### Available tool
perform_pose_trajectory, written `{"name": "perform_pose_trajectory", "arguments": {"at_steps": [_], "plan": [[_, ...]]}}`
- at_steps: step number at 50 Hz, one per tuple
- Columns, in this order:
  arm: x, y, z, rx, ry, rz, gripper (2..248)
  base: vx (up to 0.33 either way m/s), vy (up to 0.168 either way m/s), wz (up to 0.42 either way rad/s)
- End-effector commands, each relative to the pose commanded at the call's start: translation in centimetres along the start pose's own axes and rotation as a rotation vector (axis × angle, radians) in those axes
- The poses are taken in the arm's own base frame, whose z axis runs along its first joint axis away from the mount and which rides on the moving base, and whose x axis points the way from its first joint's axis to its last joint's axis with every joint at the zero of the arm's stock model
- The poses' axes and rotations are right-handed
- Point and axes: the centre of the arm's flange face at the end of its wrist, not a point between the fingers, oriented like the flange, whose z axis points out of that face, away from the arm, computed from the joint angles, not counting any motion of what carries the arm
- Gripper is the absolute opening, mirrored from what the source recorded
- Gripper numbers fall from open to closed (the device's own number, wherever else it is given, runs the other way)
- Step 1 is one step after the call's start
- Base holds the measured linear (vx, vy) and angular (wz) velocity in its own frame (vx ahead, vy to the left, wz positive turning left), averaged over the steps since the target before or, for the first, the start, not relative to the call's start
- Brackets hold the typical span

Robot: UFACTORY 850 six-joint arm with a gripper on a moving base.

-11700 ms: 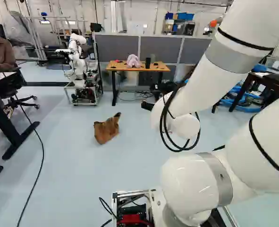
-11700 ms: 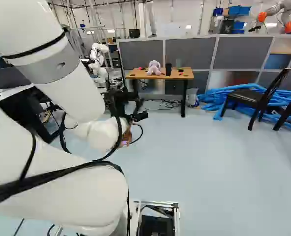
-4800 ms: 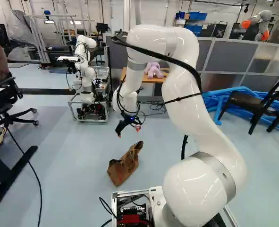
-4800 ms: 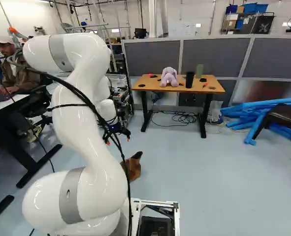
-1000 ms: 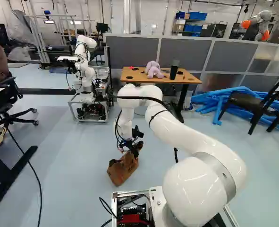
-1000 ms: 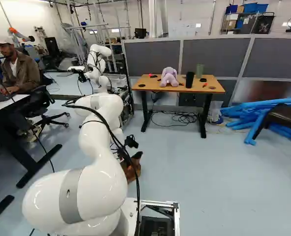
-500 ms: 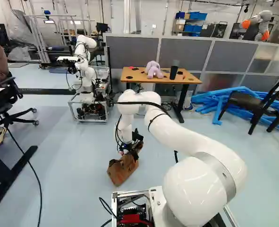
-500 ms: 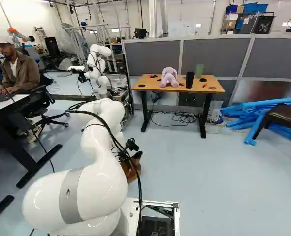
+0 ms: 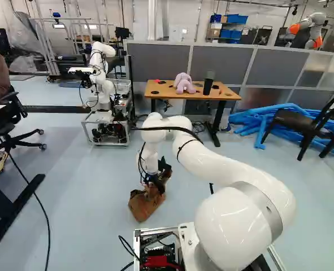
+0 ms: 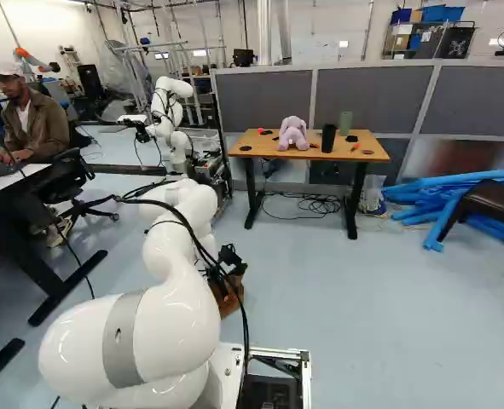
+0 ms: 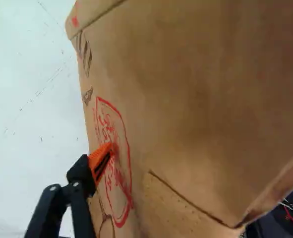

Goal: Pick up the bag on the ground and place it on the table

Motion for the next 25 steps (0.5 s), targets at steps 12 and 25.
{"name": "perform_pose_trajectory", "arguments": {"at_steps": [12, 25], "plan": [[0.00, 0.00, 0.06, 0.000, 0.000, 0.000, 130, 0.000, 0.000, 0.000], [0.00, 0.00, 0.06, 0.000, 0.000, 0.000, 56, 0.000, 0.000, 0.000]]}}
